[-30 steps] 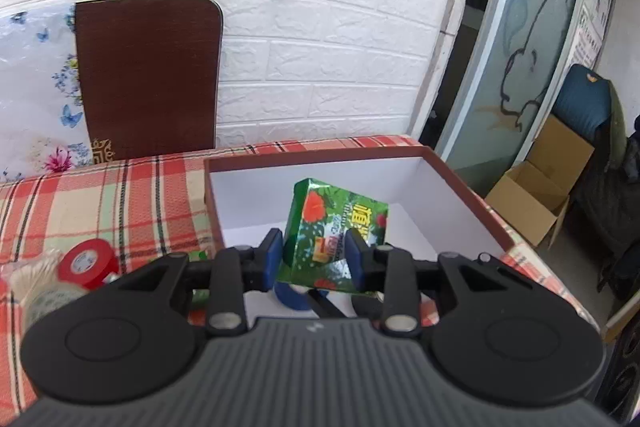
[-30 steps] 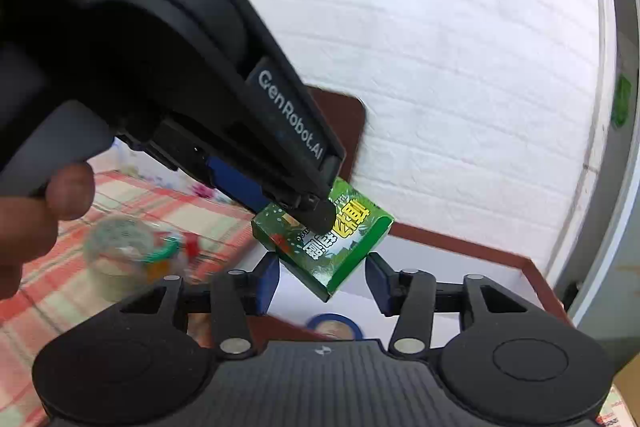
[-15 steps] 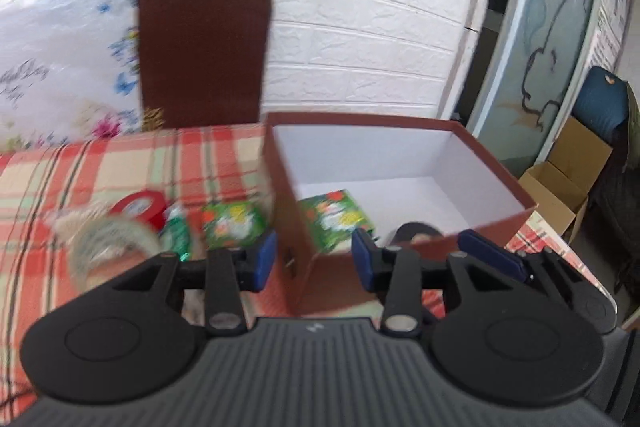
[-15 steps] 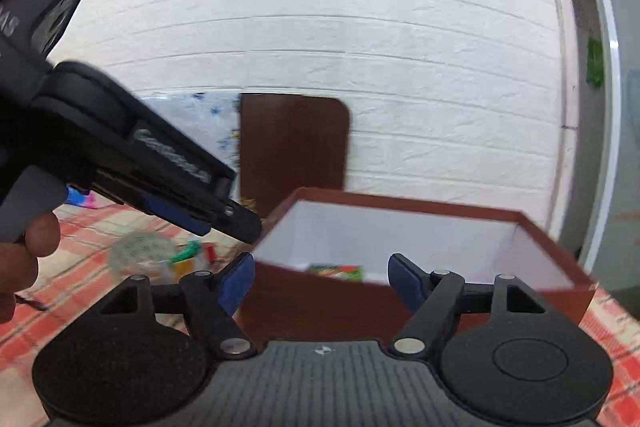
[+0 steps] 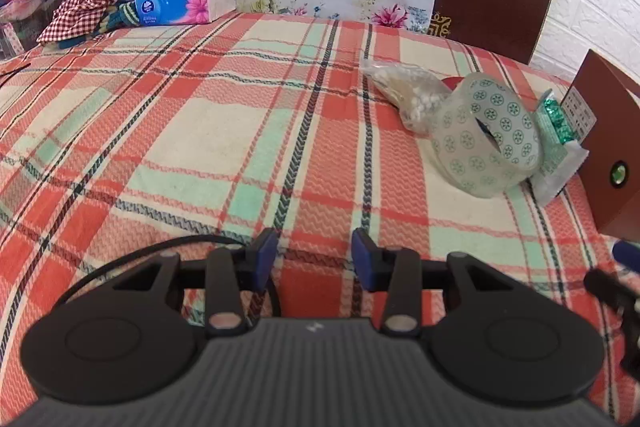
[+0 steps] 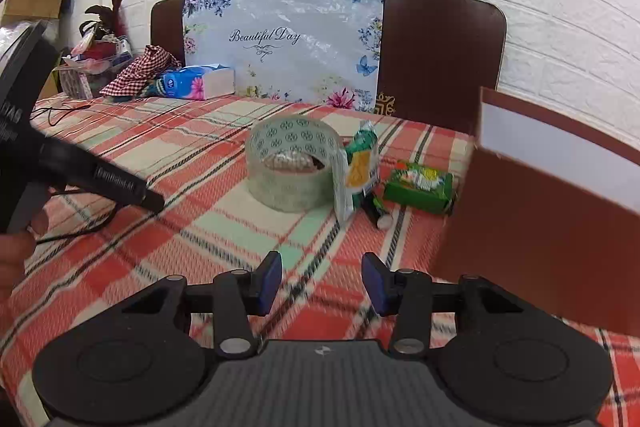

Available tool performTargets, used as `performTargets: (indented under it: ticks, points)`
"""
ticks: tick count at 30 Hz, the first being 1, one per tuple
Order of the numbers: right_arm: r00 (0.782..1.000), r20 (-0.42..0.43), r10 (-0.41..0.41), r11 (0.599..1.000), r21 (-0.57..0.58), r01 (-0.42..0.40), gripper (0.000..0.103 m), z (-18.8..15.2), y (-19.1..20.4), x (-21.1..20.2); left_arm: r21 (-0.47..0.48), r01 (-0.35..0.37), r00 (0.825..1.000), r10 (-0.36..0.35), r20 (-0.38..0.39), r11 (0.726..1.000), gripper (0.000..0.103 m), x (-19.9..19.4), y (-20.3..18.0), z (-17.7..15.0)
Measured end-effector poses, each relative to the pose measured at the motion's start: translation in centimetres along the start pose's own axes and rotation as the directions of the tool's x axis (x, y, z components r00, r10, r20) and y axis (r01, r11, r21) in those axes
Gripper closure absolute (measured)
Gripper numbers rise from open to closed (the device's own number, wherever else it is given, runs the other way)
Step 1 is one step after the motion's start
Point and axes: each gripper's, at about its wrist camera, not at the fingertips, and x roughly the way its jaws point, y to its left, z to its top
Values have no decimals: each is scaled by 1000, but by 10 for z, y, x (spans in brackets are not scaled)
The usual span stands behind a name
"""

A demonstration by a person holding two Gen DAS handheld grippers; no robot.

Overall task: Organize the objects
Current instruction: 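Grasp the clear packing-tape roll by its rim with the left gripper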

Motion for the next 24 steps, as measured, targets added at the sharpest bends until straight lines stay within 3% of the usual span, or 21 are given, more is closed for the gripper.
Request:
performTargets:
  ticks: [5, 8, 10, 11, 13, 14, 16, 20, 23, 24]
  points:
    - [1000, 24, 5, 997, -71, -3, 59, 30, 21, 16, 26, -1, 997, -1, 73, 1000, 56, 7, -2, -4]
    - [1000, 23, 0, 986, -169, 4, 59, 44, 36, 42, 25, 48, 987, -52, 152, 999, 56, 6, 7, -17]
    - [1000, 0, -8, 969, -246, 8, 59, 49, 47, 62, -12, 90, 982, -87, 165, 996, 56, 6, 14, -18]
    - [1000, -25, -14, 959, -284, 6, 70, 49, 52, 74, -21, 101, 981, -96, 166, 995, 56, 7, 16, -17]
    - [998, -64, -6, 942, -335, -16, 83, 46, 57, 86, -27, 111, 980, -105, 170, 994, 56, 7, 17, -17]
    - [998, -58, -3, 937, -349, -18, 91, 46, 59, 84, -28, 115, 979, -108, 172, 993, 56, 7, 17, -17]
    - [999, -45, 23, 935, -352, -38, 94, 49, 60, 66, -42, 131, 977, -122, 175, 991, 56, 7, 20, -17]
    - [994, -62, 91, 950, -294, -105, 93, 44, 50, 7, -50, 142, 975, -131, 179, 989, 56, 7, 22, -18]
    - [989, -114, 94, 940, -316, -126, 92, 24, 51, -19, -35, 131, 976, -123, 178, 991, 54, 6, 19, -17]
    - [990, -114, 88, 939, -322, -120, 88, 16, 53, -25, -21, 125, 977, -119, 175, 992, 52, 6, 17, -17]
